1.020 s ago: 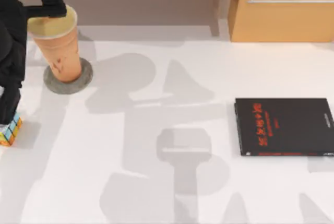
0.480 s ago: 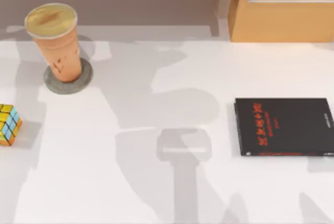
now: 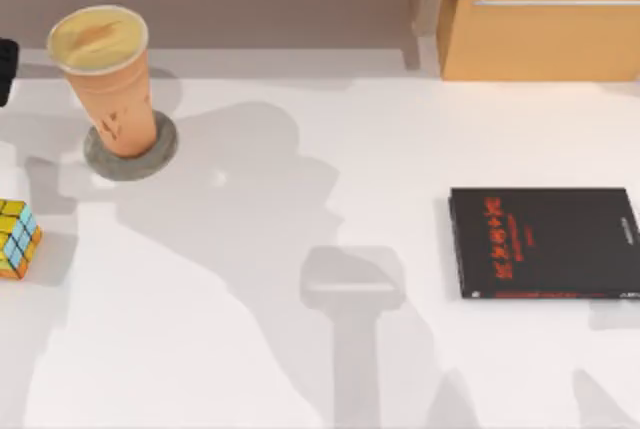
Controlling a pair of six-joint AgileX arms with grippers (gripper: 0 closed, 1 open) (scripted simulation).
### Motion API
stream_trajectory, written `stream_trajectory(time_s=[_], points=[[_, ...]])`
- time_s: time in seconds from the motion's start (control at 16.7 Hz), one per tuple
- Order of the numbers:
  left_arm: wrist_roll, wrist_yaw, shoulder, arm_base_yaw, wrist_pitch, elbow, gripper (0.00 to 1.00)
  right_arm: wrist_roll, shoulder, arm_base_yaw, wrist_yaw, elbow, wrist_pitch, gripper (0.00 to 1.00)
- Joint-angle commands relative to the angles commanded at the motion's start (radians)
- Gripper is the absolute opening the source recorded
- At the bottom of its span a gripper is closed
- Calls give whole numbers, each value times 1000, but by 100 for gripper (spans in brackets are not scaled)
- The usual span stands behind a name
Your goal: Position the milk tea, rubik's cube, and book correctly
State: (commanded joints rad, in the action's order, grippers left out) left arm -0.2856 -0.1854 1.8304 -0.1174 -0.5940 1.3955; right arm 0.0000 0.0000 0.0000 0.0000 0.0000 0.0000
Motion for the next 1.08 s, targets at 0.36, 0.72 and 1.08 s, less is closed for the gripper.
stream_trajectory(time_s=[0.36, 0.72, 1.08], points=[[4, 141, 30, 6, -449, 34, 100, 0, 0, 0, 0, 0, 0, 100], [10, 186, 33, 13, -539, 30, 100, 0, 0, 0, 0, 0, 0, 100], [7, 186, 54, 11, -466, -23, 100, 0, 0, 0, 0, 0, 0, 100]])
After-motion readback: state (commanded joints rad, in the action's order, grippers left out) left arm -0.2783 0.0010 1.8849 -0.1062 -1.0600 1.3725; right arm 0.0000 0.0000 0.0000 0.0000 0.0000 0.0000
